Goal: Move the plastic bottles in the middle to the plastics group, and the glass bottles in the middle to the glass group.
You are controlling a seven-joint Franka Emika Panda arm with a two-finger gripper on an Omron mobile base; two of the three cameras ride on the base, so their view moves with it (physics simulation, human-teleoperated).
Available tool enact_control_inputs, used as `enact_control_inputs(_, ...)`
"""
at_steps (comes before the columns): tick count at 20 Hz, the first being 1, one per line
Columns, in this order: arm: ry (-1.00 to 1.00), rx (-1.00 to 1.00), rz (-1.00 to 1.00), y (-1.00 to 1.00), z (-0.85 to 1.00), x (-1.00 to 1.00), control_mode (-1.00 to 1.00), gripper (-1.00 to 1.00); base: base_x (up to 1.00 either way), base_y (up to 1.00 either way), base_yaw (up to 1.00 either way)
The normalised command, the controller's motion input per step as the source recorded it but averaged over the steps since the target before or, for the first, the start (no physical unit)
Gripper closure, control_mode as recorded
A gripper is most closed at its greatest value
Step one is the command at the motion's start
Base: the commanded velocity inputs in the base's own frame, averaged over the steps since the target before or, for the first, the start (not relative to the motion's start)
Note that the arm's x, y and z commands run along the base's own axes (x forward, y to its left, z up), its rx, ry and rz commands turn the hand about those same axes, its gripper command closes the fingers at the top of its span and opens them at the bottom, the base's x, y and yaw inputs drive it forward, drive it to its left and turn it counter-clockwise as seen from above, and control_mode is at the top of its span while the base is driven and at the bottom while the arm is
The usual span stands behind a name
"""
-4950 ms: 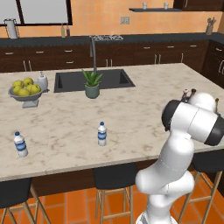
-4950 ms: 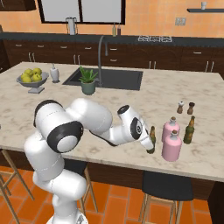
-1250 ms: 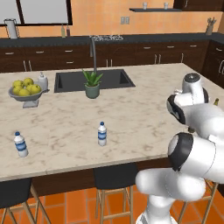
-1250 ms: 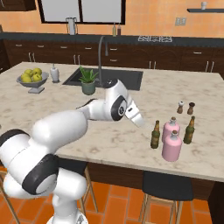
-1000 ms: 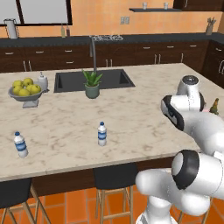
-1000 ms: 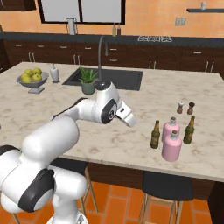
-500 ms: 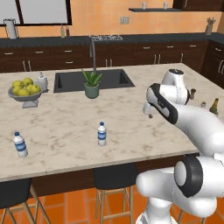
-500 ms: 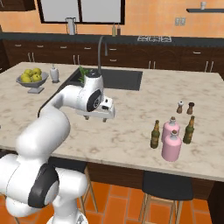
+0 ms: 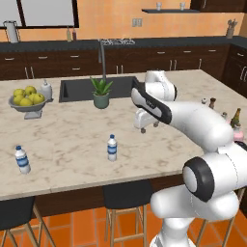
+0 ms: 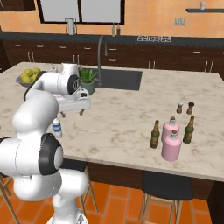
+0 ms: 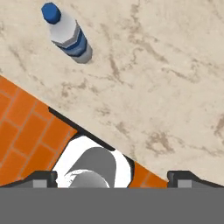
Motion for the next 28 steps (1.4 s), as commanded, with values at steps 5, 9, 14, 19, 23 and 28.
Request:
enact_control_inputs(5,-0.05,-0.04,0.15,0.85,0.00,0.00,-1.00,-1.00,0.00,0.00,0.00)
enact_control_inputs(9,-0.19,-0.01,0.03,0.57,0.00,-0.04,-1.00,-1.00,0.00,0.00,0.00)
enact_control_inputs(14,-0.27,0.01,0.00,0.27,0.00,0.22,-1.00,-1.00,0.00,0.00,0.00)
enact_control_inputs(19,-0.13,0.06,-0.01,0.22,0.00,0.32,-1.00,-1.00,0.00,0.00,0.00)
enact_control_inputs(23,0.00,0.04,0.00,0.34,-0.02,0.04,-1.00,-1.00,0.00,0.00,0.00)
enact_control_inputs(28,0.02,0.00,0.00,0.29,-0.12,0.05,-1.00,-1.00,0.00,0.00,0.00)
